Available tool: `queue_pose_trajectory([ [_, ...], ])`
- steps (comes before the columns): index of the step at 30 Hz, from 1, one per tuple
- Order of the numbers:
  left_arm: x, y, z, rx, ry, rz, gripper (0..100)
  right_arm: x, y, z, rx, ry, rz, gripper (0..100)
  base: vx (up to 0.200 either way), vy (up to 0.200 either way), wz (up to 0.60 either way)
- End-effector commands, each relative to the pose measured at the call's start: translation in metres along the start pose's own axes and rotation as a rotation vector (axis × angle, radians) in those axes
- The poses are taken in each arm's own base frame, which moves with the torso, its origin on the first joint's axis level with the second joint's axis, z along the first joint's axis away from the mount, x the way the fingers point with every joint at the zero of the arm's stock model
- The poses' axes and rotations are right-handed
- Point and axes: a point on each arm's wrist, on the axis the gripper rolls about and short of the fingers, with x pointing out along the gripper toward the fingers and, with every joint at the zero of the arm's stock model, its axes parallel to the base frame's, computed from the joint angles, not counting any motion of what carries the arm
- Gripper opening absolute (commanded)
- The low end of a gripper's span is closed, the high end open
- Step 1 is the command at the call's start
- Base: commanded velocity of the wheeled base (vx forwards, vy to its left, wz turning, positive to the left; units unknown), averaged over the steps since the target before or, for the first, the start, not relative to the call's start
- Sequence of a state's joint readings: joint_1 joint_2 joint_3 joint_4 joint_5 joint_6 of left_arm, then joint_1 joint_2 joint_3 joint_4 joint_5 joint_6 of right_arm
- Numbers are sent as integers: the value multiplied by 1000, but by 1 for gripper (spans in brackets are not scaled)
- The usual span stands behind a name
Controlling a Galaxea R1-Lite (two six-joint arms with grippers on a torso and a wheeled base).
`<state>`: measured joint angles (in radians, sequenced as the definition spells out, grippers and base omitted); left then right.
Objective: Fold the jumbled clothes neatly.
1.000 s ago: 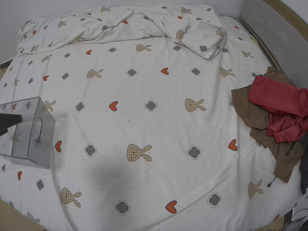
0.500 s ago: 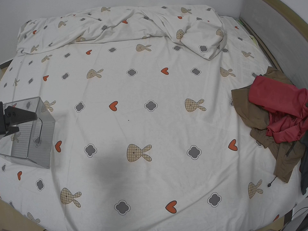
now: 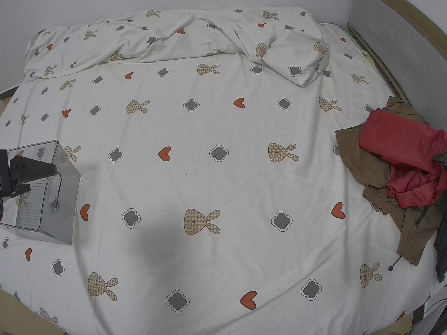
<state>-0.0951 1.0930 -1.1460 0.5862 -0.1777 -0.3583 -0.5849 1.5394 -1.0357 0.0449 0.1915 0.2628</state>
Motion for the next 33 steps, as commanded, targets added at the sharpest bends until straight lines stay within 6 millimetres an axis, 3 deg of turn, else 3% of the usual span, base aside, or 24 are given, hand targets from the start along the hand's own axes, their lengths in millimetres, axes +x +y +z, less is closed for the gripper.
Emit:
queue_pose_trajectory([
  [1,-2,0,-1,1,-5,-2,100,-1,6,-2,24,16,63,0,0,0,0],
  [5,-3,0,-2,3,-7,-4,100,-46,39,2,21,-65,220,0,0,0,0],
  [6,-3,0,-2,3,-7,-4,100,-46,39,2,21,-65,220,0,0,0,0],
  [8,-2,0,-3,6,-7,-8,100,-89,69,2,14,-121,376,0,0,0,0],
  [11,0,-1,-4,14,-9,-21,100,-132,97,-2,-20,-119,552,0,0,0,0],
  [12,0,-1,-4,14,-9,-21,100,-136,100,-3,-25,-115,570,0,0,0,0],
  [13,1,-2,-5,19,-7,-28,100,-159,114,-8,-67,-72,678,0,0,0,0],
  [16,1,-4,-6,24,1,-37,100,-176,128,-12,-109,-21,776,0,0,0,0],
  [17,1,-5,-7,31,5,-47,100,-193,141,-16,-154,26,889,0,0,0,0],
  [19,-1,-6,-8,38,1,-56,100,-205,152,-19,-188,59,984,0,0,0,0],
  [23,-4,-6,-8,42,-23,-67,100,-213,167,-25,-230,109,1084,0,0,0,0],
  [27,-6,-6,-8,44,-36,-72,100,-200,192,-30,-257,168,1099,0,0,0,0],
  [33,-4,-6,-9,43,-29,-69,100,-188,210,-37,-276,213,1095,0,0,0,0],
])
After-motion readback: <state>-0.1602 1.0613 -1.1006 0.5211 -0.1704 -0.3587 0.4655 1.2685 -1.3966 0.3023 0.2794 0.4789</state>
